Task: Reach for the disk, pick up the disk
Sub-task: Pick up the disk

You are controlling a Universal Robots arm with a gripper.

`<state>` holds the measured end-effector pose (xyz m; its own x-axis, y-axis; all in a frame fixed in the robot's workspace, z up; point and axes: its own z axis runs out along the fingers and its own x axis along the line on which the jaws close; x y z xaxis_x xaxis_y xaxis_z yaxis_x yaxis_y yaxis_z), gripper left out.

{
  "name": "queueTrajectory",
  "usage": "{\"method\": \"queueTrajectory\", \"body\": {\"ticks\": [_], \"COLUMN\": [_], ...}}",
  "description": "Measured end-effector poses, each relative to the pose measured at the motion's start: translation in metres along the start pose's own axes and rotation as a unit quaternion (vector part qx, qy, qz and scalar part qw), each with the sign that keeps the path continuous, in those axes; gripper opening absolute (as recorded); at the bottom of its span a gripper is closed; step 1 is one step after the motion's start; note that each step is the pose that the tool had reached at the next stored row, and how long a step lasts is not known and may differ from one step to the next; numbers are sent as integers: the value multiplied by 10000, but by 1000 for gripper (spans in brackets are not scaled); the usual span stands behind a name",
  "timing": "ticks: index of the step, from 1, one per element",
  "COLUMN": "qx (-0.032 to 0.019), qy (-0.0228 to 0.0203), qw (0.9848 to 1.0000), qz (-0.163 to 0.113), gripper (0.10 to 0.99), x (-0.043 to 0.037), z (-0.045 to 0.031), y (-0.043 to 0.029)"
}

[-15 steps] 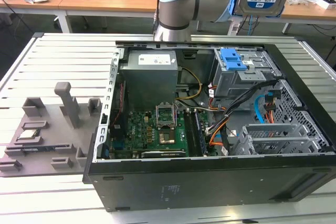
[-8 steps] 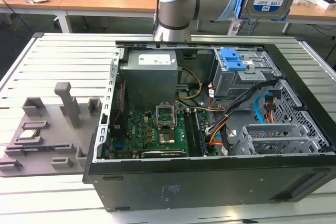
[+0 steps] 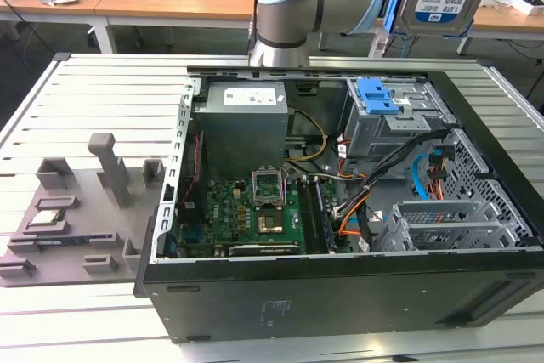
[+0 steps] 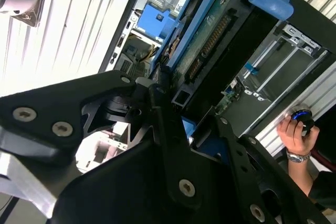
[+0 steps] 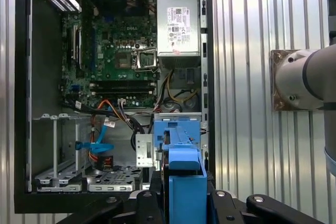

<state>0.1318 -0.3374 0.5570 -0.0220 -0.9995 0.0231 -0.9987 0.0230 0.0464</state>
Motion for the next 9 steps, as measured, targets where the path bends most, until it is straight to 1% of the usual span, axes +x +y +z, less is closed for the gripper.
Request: {"method": "queueTrajectory", "body": {"ticks": [2,9], "qx": [0,0], "qy": [0,0], "qw": [10000,10000], "qz": [0,0], "gripper": [365,365], "x": [20,159], "z": [1,9], "y": [-2,-13]}}
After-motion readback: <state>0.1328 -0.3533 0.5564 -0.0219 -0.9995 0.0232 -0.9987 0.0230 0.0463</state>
